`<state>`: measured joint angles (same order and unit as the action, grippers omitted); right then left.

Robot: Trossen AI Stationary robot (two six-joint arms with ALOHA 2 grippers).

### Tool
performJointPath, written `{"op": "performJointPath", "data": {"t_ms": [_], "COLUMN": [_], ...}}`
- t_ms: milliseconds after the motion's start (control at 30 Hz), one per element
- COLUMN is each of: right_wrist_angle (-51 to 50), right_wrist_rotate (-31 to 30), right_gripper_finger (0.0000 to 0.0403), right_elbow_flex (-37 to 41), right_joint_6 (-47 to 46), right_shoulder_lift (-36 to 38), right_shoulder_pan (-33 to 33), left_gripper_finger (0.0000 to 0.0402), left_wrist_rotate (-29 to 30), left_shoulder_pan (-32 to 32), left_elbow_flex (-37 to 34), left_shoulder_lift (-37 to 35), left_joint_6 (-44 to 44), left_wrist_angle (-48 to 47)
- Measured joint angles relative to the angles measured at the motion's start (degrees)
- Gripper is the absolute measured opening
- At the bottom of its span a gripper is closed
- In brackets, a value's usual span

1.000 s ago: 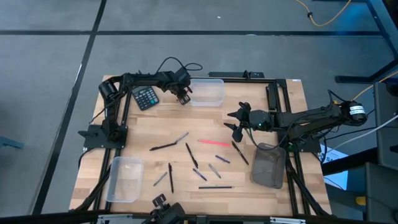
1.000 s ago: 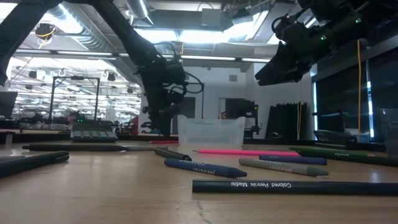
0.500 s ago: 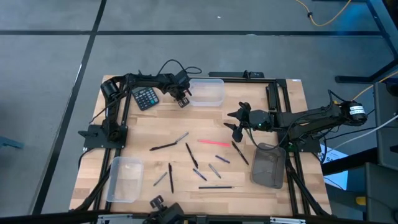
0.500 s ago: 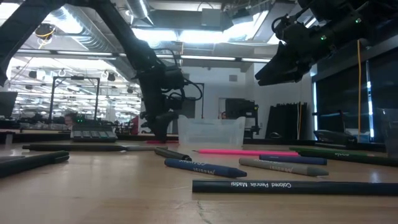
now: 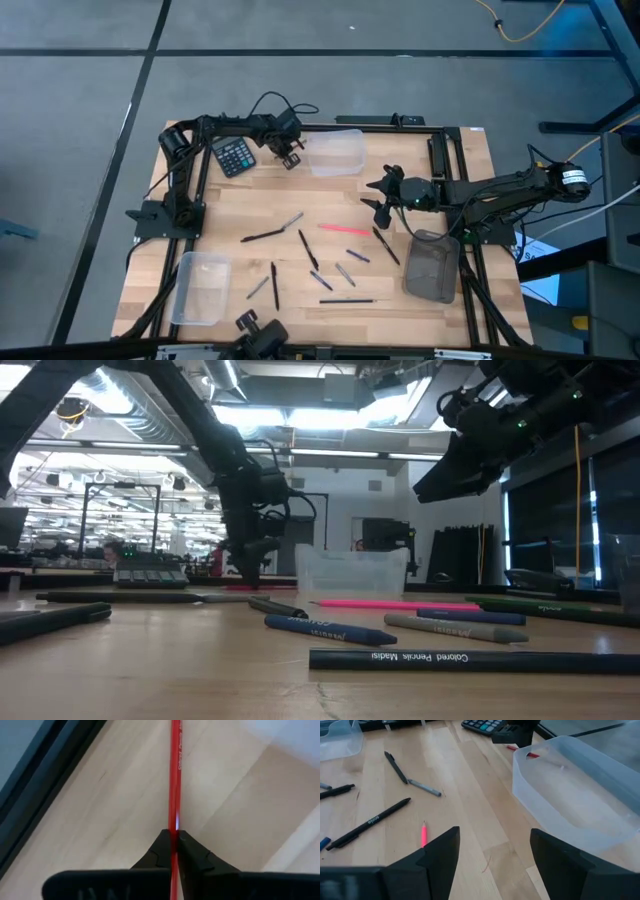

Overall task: Sort crayons/erasers/pens/pencils in bins
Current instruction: Put the red pencil into the top transparent bin

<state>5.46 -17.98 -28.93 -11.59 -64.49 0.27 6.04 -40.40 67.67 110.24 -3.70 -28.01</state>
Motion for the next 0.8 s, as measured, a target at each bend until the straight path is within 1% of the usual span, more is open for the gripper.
{"op": "performJointPath", "data": {"t_ms": [67, 167, 333, 400, 467, 567, 667, 800], "right_wrist_angle": [0.31, 0.81, 1.2, 1.41, 2.51, 5.67, 7.71, 6.99], "right_wrist_rotate": [-0.4, -0.43, -0.51, -0.52, -0.6, -0.59, -0.57, -0.57], "right_gripper_finger": [0.0245, 0.0245, 0.0245, 0.0245, 0.0245, 0.0245, 0.0245, 0.0245], "right_elbow_flex": [0.0, 0.0, 0.0, 0.0, 0.0, 0.0, 0.0, 0.0], "right_joint_6": [0.25, 0.3, 0.12, 0.19, 0.88, 2.92, 3.34, 5.09], "right_shoulder_lift": [0.0, -0.01, 0.0, -0.01, 0.0, 0.0, 0.0, 0.0], "right_shoulder_pan": [-0.06, -0.06, -0.08, -0.09, -0.11, -0.28, -0.49, -0.55], "left_gripper_finger": [0.0001, 0.0001, 0.0, 0.0, 0.0, 0.0, 0.0, 0.0], "left_wrist_rotate": [1.29, 4.11, 7.92, 8.97, 8.57, 7.49, 5.89, 5.14], "left_shoulder_pan": [0.24, 1.95, 7.14, 9.82, 12.59, 16.39, 18.57, 19.85], "left_elbow_flex": [-0.24, 1.01, 2.11, 3.11, 3.42, 3.84, 5.75, 9.22], "left_shoulder_lift": [-2.37, -7.81, -13.53, -14.49, -13.79, -11.46, -8.83, -3.76], "left_joint_6": [0.14, 0.5, 0.58, 0.59, 0.07, -2.65, -4.9, -5.62], "left_wrist_angle": [-1.13, 0.57, 0.36, 2.5, 4.76, 12.36, 18.38, 18.36]}}
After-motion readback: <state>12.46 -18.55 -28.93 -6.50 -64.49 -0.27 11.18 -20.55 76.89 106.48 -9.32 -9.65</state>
